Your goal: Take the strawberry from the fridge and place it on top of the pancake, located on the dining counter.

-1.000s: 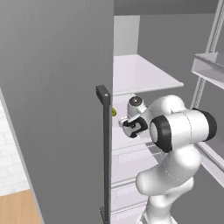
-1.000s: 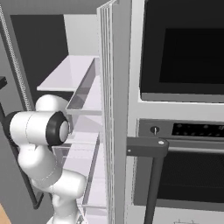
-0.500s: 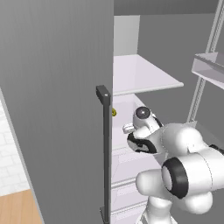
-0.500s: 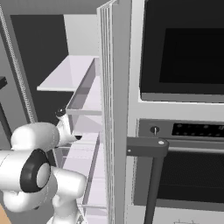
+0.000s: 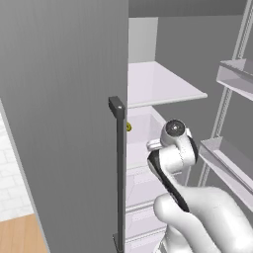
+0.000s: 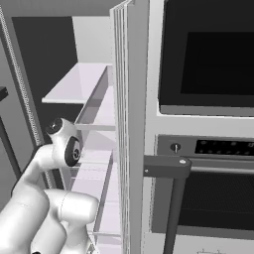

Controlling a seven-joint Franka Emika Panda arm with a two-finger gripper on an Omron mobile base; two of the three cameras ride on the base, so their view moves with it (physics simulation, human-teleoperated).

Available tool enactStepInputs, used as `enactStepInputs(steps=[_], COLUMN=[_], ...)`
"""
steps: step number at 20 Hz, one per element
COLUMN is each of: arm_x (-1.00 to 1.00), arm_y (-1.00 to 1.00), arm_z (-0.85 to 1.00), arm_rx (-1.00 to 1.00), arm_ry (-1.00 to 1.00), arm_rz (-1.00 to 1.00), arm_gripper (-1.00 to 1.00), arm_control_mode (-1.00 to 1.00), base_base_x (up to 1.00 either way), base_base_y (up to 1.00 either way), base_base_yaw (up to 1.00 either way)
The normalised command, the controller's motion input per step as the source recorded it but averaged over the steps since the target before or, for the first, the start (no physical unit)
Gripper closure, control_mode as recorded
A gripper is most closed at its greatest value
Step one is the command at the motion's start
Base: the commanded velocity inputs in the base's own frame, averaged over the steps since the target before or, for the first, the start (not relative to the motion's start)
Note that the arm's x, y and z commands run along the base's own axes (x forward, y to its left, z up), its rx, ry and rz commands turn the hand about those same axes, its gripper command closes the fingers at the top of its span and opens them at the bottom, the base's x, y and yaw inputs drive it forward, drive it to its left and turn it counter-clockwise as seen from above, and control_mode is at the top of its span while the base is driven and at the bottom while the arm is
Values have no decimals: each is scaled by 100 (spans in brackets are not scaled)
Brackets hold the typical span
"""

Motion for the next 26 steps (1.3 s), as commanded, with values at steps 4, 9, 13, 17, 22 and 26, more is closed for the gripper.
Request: enactStepInputs(steps=[4,9,13,17,22,26], arm_x=[-80,-85,-81,-77,-41,0], arm_y=[-1,0,0,0,9,8], arm_z=[69,69,74,47,32,0], arm_rx=[0,0,0,0,0,-1], arm_ry=[3,0,3,2,1,1], arm_rz=[-2,0,0,0,0,0], arm_gripper=[100,100,100,100,100,100], arm_control_mode=[-100,-100,-100,-100,-100,-100], base_base_x=[0,0,0,0,0,0], base_base_y=[0,0,0,0,0,0], base_base_yaw=[0,0,0,0,0,0])
